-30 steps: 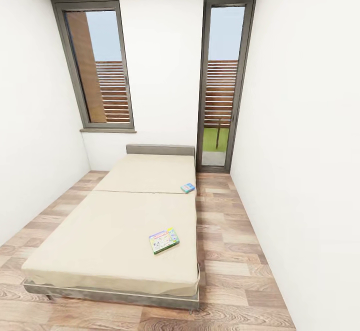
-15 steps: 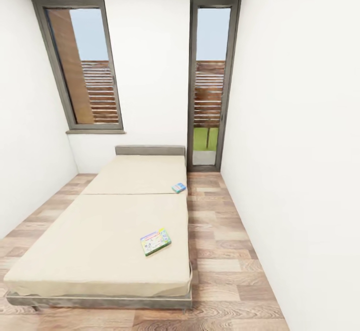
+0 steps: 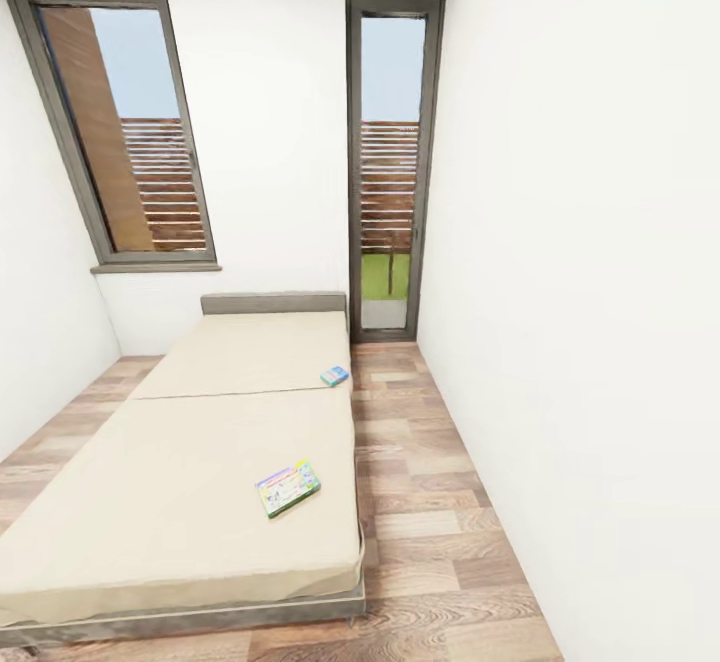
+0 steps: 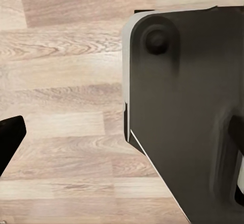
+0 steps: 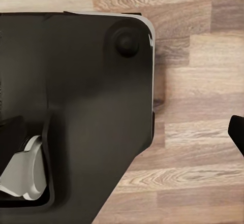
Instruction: Put all the toys in the child's room - the three board games (two on the bed and one on the table), the two jigsaw puzzles on the table, and the tennis ball on the table - inside the toy box on the table in the child's room.
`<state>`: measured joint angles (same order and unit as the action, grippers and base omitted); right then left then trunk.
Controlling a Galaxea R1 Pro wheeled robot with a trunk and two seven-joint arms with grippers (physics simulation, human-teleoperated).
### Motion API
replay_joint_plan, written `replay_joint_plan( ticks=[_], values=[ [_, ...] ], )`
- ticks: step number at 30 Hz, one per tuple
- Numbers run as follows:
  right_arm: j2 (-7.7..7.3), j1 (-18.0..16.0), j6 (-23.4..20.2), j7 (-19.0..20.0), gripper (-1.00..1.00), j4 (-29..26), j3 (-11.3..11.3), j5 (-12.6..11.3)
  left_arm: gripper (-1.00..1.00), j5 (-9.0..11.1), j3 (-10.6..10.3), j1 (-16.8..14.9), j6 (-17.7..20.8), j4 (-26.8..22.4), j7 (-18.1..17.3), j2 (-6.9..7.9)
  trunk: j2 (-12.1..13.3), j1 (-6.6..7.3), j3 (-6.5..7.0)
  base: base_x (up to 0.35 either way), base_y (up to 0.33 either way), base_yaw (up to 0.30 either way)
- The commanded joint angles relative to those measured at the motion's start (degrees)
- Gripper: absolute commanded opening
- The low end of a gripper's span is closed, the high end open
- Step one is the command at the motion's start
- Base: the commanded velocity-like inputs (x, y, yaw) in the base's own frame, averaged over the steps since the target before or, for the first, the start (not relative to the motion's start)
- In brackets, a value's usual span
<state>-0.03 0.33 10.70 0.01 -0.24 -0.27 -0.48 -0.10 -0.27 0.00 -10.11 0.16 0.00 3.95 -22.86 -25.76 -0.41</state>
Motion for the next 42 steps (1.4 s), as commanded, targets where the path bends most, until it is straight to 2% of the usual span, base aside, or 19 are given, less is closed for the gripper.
replay_joint_plan(
  ticks=[1,18,23,25,31,32,34,35,42],
  values=[
    [0.02,0.02,0.06,0.05,1.00,-0.02,0.26,0.29,1.00,0.09,0.06,0.00,-0.23,0.02,0.00,0.01,-0.06,-0.03,-0.04,0.000,0.000,-0.019],
    [0.13,0.02,0.14,0.16,1.00,-0.02,0.15,0.16,1.00,0.10,-0.10,0.00,-0.33,-0.88,-0.13,-0.03,-0.06,-0.03,-0.05,0.000,0.000,-0.004],
    [0.23,-0.21,-0.47,0.42,1.00,-0.09,0.05,0.10,1.00,0.25,-0.05,-0.04,0.30,-5.59,-0.61,0.07,-0.06,-0.03,-0.05,0.000,0.000,0.000],
    [0.20,-0.44,-0.86,0.43,1.00,-0.10,0.01,-0.07,1.00,0.30,0.05,-0.10,1.66,-8.50,-0.74,0.09,-0.06,-0.03,-0.05,0.000,0.000,0.000],
    [-0.24,-4.03,-3.63,0.30,1.00,-0.11,-0.11,-0.29,1.00,0.41,0.33,-0.34,11.75,-16.12,-0.88,0.13,-0.06,-0.03,-0.05,0.000,0.000,0.000],
    [-0.30,-5.70,-5.30,0.28,1.00,-0.11,-0.13,-0.33,1.00,0.46,0.39,-0.40,15.49,-19.04,-0.91,0.18,-0.06,-0.03,-0.05,0.000,0.000,0.000],
    [-0.34,-7.45,-7.13,0.27,1.00,-0.11,-0.14,-0.34,1.00,0.49,0.44,-0.45,19.07,-22.37,-0.93,0.18,-0.06,-0.03,-0.05,0.000,0.000,0.000],
    [-0.35,-9.32,-9.02,0.27,1.00,-0.14,-0.18,-0.34,1.00,0.51,0.51,-0.48,22.32,-25.96,-0.94,0.18,-0.06,-0.03,-0.05,0.000,0.000,0.000],
    [-0.56,-17.45,-16.85,0.26,1.00,-0.20,-0.24,-0.38,1.00,0.60,0.68,-0.52,32.76,-38.93,-0.96,0.12,-0.06,-0.03,-0.05,0.000,0.000,0.000]
  ],
)
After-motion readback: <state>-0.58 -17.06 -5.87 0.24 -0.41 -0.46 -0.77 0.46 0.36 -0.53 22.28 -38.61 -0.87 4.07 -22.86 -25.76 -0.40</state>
